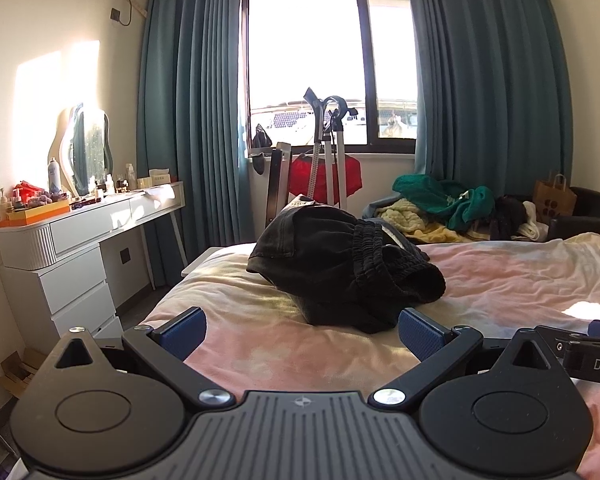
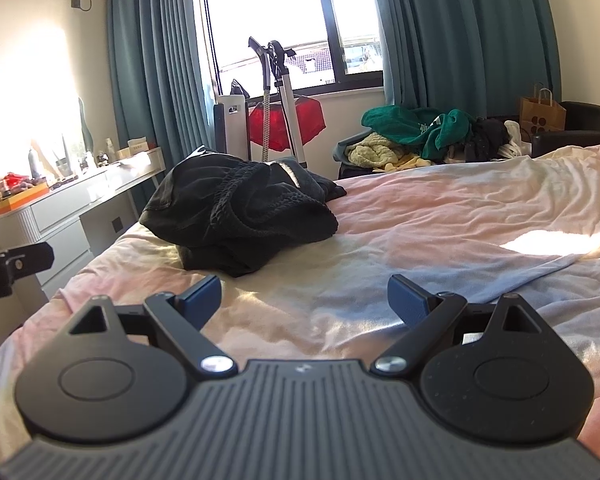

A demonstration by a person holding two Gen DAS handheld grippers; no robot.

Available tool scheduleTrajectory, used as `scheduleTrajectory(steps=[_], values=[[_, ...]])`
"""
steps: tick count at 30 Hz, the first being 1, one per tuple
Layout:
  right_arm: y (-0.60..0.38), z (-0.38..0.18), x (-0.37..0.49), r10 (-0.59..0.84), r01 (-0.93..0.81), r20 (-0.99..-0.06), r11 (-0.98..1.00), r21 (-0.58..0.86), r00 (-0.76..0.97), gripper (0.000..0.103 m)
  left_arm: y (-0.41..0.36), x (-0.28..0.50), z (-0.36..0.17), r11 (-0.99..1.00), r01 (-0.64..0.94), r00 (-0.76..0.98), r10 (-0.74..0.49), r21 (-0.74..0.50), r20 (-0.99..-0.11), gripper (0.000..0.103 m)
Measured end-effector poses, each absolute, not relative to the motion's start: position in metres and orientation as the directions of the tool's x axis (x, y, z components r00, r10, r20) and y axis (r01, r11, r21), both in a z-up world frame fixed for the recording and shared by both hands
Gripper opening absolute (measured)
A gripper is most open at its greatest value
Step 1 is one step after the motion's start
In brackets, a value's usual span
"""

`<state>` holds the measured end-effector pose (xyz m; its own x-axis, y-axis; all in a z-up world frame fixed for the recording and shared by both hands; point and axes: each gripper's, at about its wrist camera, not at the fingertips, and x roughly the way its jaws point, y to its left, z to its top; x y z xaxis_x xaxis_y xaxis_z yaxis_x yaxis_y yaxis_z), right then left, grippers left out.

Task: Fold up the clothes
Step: 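Approach the black sweatpants on the bed with both tools open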

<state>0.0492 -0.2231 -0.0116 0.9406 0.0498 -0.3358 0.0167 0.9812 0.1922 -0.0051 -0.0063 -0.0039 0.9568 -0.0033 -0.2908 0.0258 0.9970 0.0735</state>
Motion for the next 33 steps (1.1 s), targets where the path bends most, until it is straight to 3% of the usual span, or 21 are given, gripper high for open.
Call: scheduleTrajectory(steps=[7,33], values=[[-0.212,-0.011,0.048,0.07,-0.031,-0.284,0.99,0.138,0.956,0.091,-0.003,-0.004,-0.005,0.998,0.038,0.95,-0.022,0.046,-0.311,0.103],[-0.234,-0.006,0.047,0.062,0.023,-0.344,0.971,0.237,0.937,0.091,-0.008,0.01,-0.033,0.997,0.069,0.929,-0.057,0.021,-0.365,0.103]])
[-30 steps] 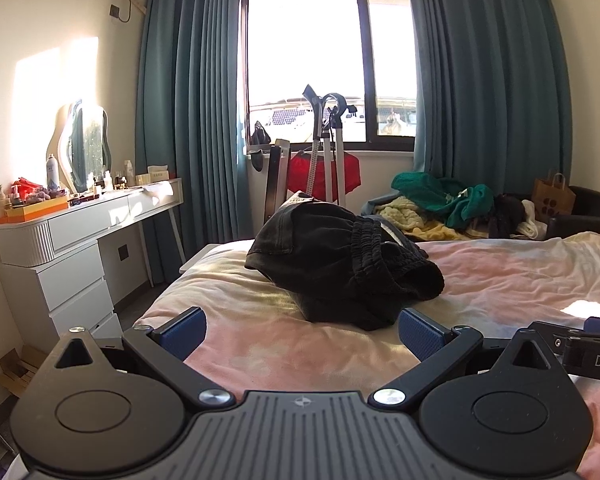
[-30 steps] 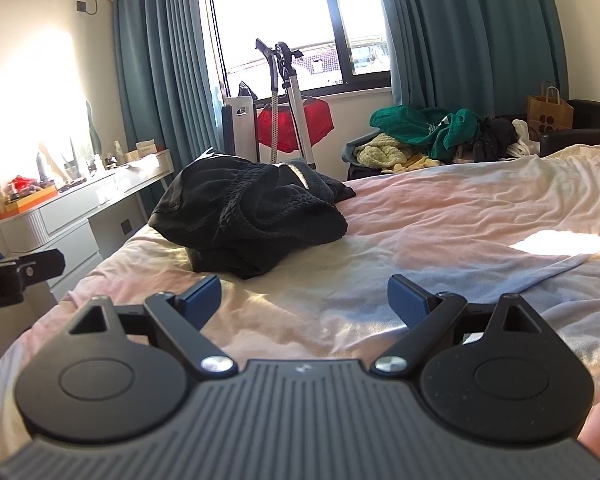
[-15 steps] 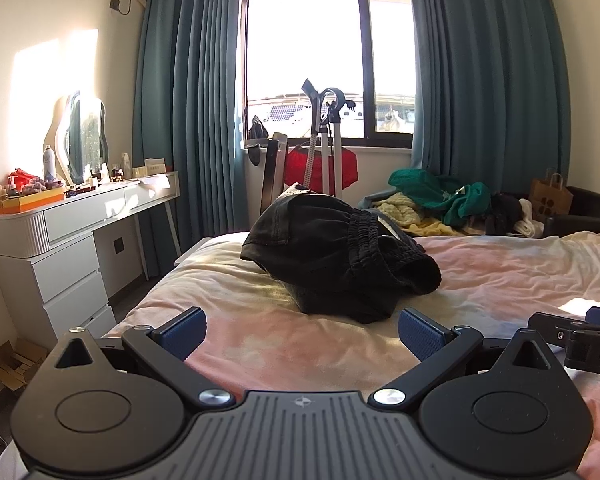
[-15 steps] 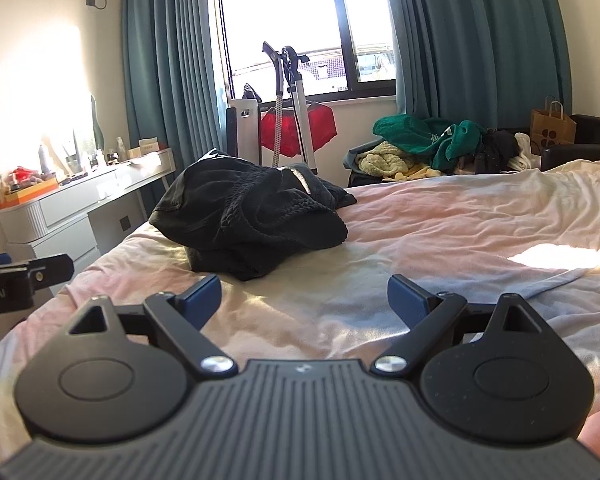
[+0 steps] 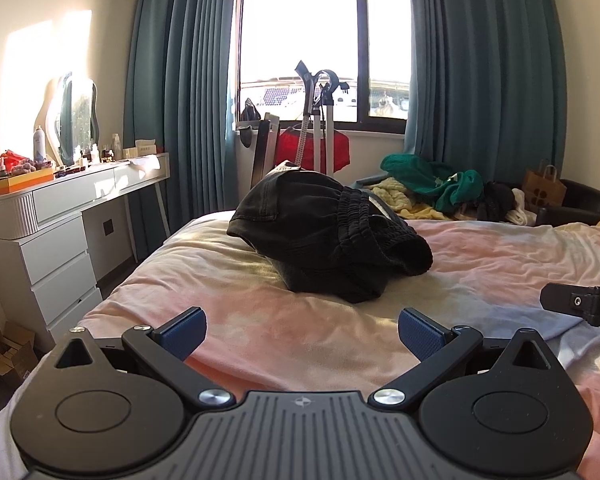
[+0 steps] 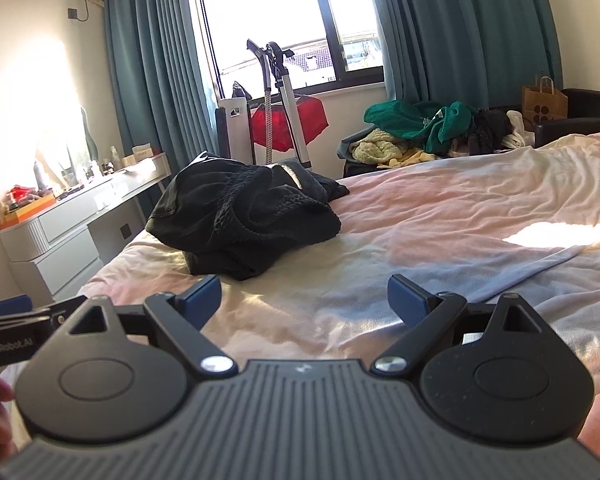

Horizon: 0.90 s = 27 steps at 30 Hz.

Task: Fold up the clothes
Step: 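Approach the black sweatpants on the bed with both tools open, then grasp the ribbed cuff of the black sweatpants with the left gripper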

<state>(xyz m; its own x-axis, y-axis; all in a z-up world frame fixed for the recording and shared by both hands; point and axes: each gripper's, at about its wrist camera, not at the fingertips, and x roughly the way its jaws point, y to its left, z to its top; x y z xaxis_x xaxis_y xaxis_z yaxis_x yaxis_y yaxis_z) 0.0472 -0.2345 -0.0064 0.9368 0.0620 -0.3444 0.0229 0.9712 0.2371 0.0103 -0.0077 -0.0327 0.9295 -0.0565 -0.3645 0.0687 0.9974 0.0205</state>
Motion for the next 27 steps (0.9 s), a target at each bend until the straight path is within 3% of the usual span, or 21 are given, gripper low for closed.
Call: scheduleTrajectory(steps=[11,18,22,27], values=[[-0.245,-0.006,0.045,0.044,0.066,-0.381,0.96,0.272,0.924,0.091,-0.034,0.057,-0.054,0.988,0.12,0.895,-0.064,0.101,-0.442,0.097],[-0.26,-0.01,0.046,0.055,0.091,-0.397,0.936,0.339,0.916,0.091,-0.08,0.152,-0.056,0.97,0.111,0.923,-0.02,0.216,-0.383,0.097],[-0.273,-0.015,0.051,0.055,0.112,-0.393,0.914,0.39,0.918,0.091,-0.116,0.211,-0.051,0.933,0.066,0.956,0.041,0.353,-0.289,0.097],[-0.291,-0.032,0.073,0.052,0.152,-0.419,0.886,0.439,0.907,0.091,-0.157,0.299,-0.039,0.909,0.038,0.957,0.086,0.415,-0.277,0.097]])
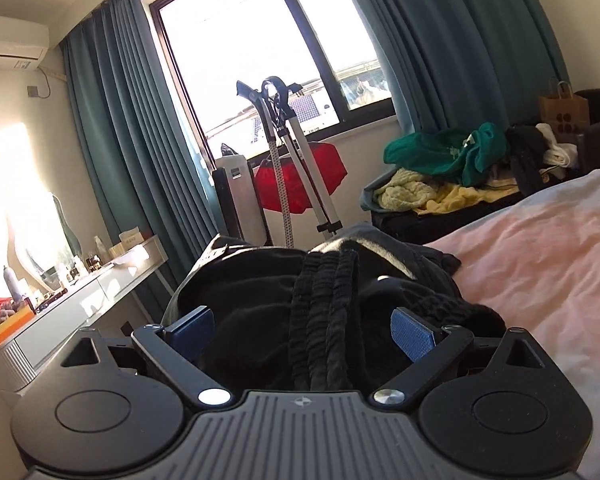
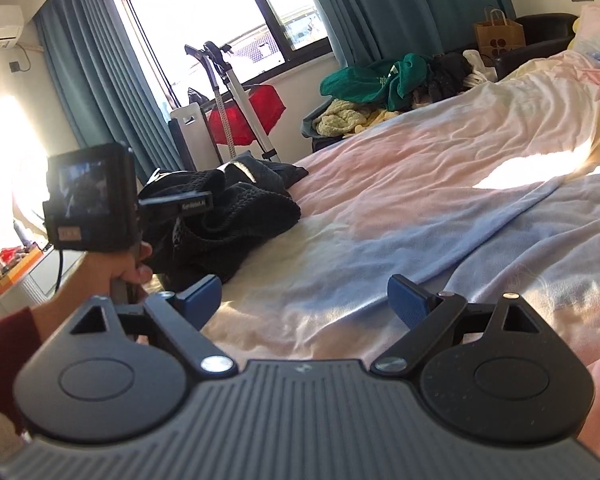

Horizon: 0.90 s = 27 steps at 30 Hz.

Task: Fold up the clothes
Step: 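Grasp the ribbed cuff of the black sweatpants with the left gripper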

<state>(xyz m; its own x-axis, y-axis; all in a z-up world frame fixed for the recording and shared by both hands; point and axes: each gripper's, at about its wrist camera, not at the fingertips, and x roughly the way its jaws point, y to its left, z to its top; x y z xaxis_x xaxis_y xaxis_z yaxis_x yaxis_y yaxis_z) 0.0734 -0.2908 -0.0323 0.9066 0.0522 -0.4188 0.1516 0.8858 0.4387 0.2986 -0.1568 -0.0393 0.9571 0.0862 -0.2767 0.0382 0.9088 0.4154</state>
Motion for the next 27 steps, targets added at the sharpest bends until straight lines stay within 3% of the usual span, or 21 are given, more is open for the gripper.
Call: scheduleTrajectory(steps=[6,11,12,13,18,27], values=[[-0.307,-0.056,0.096,0.05,0.194,-0.451,0.857,0.478,0.891,0.091,-0.18,0.392,-0.045,0.888,-0.043,0.906,0.227,0.457,-0.357,0.086],[-0.309,-0.074,0.115,0.079,0.202,-0.483,0.84,0.503,0.872,0.091,-0.17,0.435,-0.049,0.887,-0.08,0.855,0.296,0.455,-0.426,0.06],[-0.308,-0.076,0.118,0.083,0.198,-0.483,0.842,0.502,0.872,0.091,-0.168,0.44,-0.047,0.885,-0.089,0.853,0.305,0.458,-0.424,0.041],[-0.306,-0.077,0.119,0.084,0.194,-0.483,0.846,0.496,0.872,0.091,-0.167,0.441,-0.046,0.883,-0.091,0.855,0.306,0.46,-0.419,0.032],[-0.3,-0.073,0.12,0.076,0.169,-0.464,0.87,0.464,0.882,0.091,-0.166,0.384,-0.014,0.881,-0.082,0.931,0.234,0.466,-0.279,0.011],[-0.292,-0.049,0.094,0.053,0.128,-0.388,0.896,0.426,0.92,0.091,-0.118,0.204,0.079,0.942,-0.004,0.986,0.059,0.337,-0.155,0.009]])
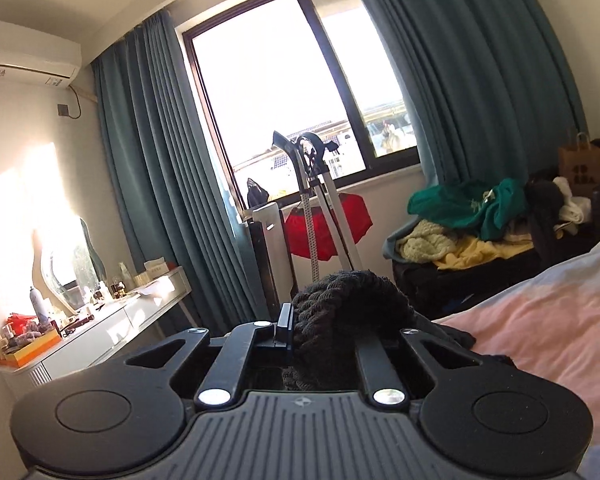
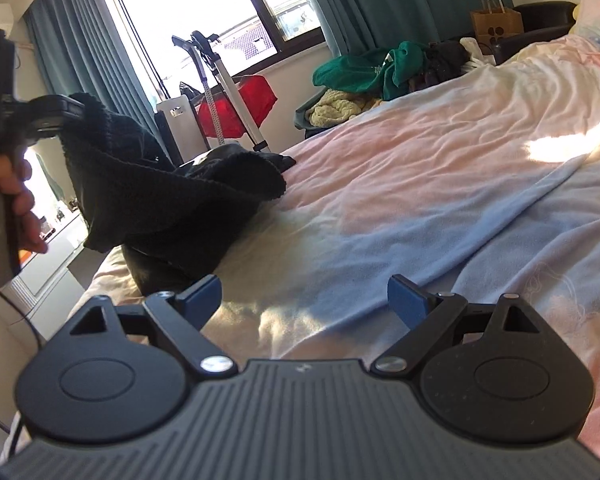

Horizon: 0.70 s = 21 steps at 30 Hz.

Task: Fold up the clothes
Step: 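Grasp the ribbed cuff of the black sweatpants with the left gripper, then grasp the other ribbed cuff with the right gripper while the left gripper holds its cuff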

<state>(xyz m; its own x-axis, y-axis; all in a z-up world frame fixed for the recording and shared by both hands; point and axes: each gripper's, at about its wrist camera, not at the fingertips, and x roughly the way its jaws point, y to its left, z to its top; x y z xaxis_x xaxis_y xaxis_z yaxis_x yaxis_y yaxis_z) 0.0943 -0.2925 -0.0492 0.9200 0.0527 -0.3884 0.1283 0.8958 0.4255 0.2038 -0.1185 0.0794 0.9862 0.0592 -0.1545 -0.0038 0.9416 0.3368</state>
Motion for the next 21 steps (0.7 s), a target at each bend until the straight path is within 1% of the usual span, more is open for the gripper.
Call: scheduleTrajectory(steps=[2,4,7,10,12,17,19,20,21], values=[[-0.289,-0.042,0.085,0.057,0.107,-0.359,0.902,0.419,0.931,0.091,-0.1,0.16,0.089,0.953,0.0,0.992,0.039,0.302,-0.123,0.009],[-0.286,-0.034,0.074,0.06,0.086,-0.329,0.908,0.411,0.943,0.091,-0.082,0.121,0.09,0.964,0.014,0.992,0.019,0.266,-0.124,0.009],[-0.277,-0.026,0.063,0.069,0.062,-0.319,0.921,0.384,0.945,0.091,-0.054,0.066,0.089,0.976,0.033,0.991,-0.005,0.215,-0.131,0.009],[-0.26,-0.021,0.051,0.084,0.023,-0.327,0.95,0.31,0.941,0.091,-0.018,0.039,0.059,0.983,0.016,0.977,0.024,0.184,-0.213,0.009],[-0.25,-0.02,0.047,0.089,0.004,-0.345,0.966,0.26,0.934,0.091,0.009,0.039,0.037,0.986,-0.011,0.96,0.057,0.166,-0.273,0.009],[-0.235,-0.026,0.047,0.113,-0.027,-0.405,0.977,0.211,0.907,0.091,0.08,0.053,0.003,0.995,-0.102,0.896,0.085,-0.016,-0.436,0.01],[-0.228,-0.033,0.054,0.12,-0.034,-0.451,0.981,0.193,0.885,0.091,0.105,0.057,-0.008,0.986,-0.141,0.864,0.078,-0.089,-0.497,0.01],[-0.226,-0.038,0.058,0.124,-0.035,-0.477,0.981,0.191,0.87,0.086,0.112,0.057,-0.01,0.983,-0.149,0.855,0.072,-0.11,-0.514,0.01],[-0.223,-0.044,0.063,0.129,-0.035,-0.503,0.981,0.192,0.855,0.076,0.116,0.057,-0.012,0.981,-0.153,0.849,0.069,-0.12,-0.524,0.01]])
